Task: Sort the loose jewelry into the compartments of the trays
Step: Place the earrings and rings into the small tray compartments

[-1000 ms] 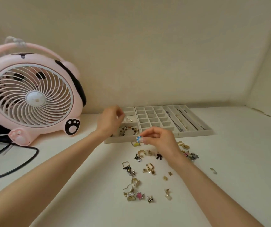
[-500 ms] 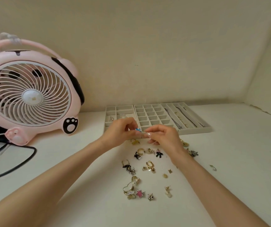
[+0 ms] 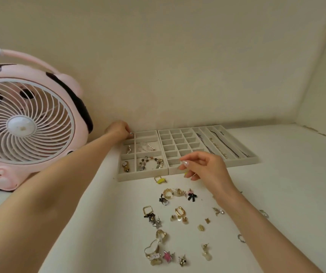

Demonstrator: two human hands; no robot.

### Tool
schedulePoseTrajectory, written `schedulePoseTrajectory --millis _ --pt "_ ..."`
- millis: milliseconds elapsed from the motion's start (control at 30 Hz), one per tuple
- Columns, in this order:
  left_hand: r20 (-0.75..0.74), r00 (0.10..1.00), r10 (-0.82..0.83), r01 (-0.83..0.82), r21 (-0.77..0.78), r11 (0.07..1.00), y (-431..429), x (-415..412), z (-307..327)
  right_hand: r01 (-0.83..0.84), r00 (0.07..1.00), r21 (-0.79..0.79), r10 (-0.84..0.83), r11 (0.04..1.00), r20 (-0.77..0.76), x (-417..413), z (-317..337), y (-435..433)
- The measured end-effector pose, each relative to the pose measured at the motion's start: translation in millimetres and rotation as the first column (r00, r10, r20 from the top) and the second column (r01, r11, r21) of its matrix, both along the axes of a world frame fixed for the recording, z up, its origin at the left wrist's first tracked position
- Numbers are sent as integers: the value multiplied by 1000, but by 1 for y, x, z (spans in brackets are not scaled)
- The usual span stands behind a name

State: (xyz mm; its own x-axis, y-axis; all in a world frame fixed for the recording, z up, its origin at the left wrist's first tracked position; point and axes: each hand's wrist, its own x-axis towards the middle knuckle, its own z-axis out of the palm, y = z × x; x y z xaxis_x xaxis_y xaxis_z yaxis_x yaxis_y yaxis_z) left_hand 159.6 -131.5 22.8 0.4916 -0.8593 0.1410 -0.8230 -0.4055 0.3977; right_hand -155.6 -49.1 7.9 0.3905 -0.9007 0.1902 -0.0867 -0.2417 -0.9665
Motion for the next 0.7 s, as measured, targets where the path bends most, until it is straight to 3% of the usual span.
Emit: schedulePoseTrajectory --millis 267,533,700 --pt "67 997 34 -42 128 991 -7 9 -3 -18 1000 -65 18 998 7 3 4 4" --pt "3 1000 -13 13 62 998 -3 9 -4 25 1000 -92 -25 995 -1 -1 4 0" --pt "97 995 -2 5 -24 1000 11 -3 4 48 995 -103 -57 994 -88 -2 0 -6"
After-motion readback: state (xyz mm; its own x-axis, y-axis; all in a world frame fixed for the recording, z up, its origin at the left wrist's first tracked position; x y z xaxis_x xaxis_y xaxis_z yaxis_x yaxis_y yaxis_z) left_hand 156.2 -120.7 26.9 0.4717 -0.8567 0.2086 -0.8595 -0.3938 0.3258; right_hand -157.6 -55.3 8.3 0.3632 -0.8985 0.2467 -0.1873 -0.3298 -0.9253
